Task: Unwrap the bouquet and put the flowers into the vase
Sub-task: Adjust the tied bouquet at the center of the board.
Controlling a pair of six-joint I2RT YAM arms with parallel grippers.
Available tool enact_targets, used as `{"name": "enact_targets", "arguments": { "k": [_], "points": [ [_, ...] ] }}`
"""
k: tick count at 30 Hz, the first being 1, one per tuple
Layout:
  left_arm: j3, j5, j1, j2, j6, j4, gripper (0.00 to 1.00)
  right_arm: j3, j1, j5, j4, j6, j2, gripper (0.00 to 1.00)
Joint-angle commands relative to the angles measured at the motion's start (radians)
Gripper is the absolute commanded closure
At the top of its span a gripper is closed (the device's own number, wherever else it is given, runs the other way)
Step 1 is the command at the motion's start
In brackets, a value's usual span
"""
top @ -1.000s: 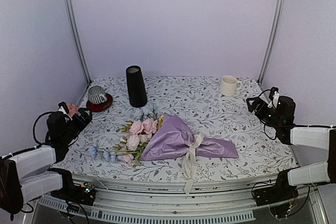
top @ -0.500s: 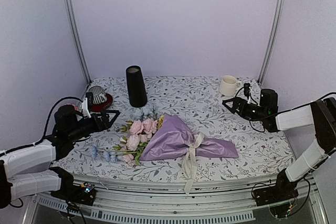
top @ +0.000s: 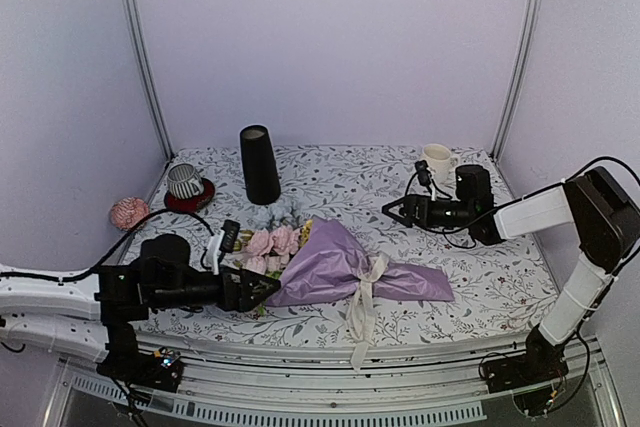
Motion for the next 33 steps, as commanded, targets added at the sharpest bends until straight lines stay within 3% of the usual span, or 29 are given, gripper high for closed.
{"name": "enact_targets", "arguments": {
  "k": [1, 6, 8, 12, 14, 22, 33],
  "points": [
    [0.127, -0.206, -0.193, 0.163, -0.091, -0.112, 0.22, 0.031, 0.017, -0.002, -0.049, -0.031, 0.019, 0.02],
    [0.236, -0.265, -0.314, 0.417, -0.21, -0.115, 0.51, 0.061, 0.042, 0.127, -0.146, -0.067, 0.019, 0.02],
    [0.296, -0.289, -0.343, 0.522, -0.232, -0.143, 0.57, 0.07, 0.045, 0.186, -0.183, -0.077, 0.016, 0.02],
    [0.425, -0.329, -0.353, 0.682, -0.249, -0.283, 0.82, 0.07, 0.045, 0.24, -0.209, -0.084, 0.014, 0.02],
    [0.458, -0.341, -0.353, 0.729, -0.262, -0.325, 1.0, 0.072, 0.047, 0.247, -0.215, -0.083, 0.018, 0.02],
    [0.444, -0.341, -0.316, 0.787, -0.313, -0.365, 1.0, 0.102, 0.065, 0.259, -0.241, -0.086, 0.064, 0.03],
    [0.304, -0.299, -0.188, 0.755, -0.322, -0.266, 1.0, 0.258, 0.153, 0.306, -0.411, -0.137, 0.216, 0.03]
  ]
}}
